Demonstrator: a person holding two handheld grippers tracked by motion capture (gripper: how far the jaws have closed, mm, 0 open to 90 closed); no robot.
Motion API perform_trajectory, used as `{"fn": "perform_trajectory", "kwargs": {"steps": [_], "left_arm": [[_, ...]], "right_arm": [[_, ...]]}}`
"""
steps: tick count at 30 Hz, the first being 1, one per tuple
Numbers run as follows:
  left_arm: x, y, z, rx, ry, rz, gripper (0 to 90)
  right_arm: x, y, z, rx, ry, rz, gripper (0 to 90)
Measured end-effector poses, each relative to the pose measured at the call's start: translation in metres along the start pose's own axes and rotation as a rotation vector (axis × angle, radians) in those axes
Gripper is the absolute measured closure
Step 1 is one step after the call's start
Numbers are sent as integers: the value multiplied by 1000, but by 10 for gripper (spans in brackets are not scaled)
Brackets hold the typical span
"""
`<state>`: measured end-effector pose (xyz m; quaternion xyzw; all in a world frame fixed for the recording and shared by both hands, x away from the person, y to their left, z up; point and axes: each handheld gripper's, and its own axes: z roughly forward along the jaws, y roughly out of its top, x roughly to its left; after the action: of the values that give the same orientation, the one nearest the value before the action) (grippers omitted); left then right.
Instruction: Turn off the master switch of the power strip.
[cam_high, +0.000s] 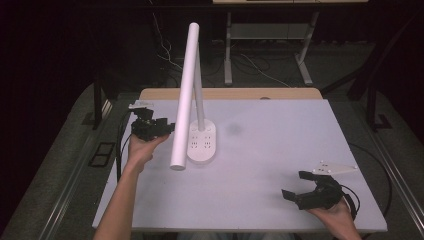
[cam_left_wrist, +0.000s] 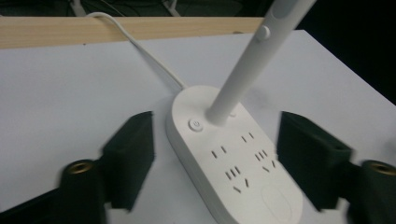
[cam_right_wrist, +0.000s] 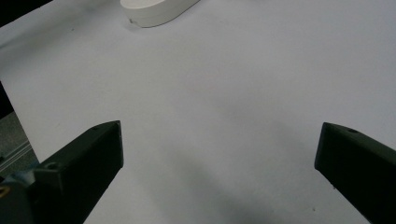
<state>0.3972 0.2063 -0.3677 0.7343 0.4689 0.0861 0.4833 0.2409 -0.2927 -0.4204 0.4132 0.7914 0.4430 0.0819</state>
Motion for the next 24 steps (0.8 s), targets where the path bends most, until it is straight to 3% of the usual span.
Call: {"fn": "perform_trajectory", "kwargs": {"steps": [6, 11, 24], "left_arm": [[-5, -12, -9, 12, -36, 6, 0], [-12, -24, -19, -31, -42, 12, 0], [-38, -62, -36, -57, -74, 84, 0]], "right_arm": [[0, 0, 1, 1, -1, 3, 5], [1, 0, 2, 1, -1, 0, 4], [1, 0, 2, 0, -1, 7, 5]]}}
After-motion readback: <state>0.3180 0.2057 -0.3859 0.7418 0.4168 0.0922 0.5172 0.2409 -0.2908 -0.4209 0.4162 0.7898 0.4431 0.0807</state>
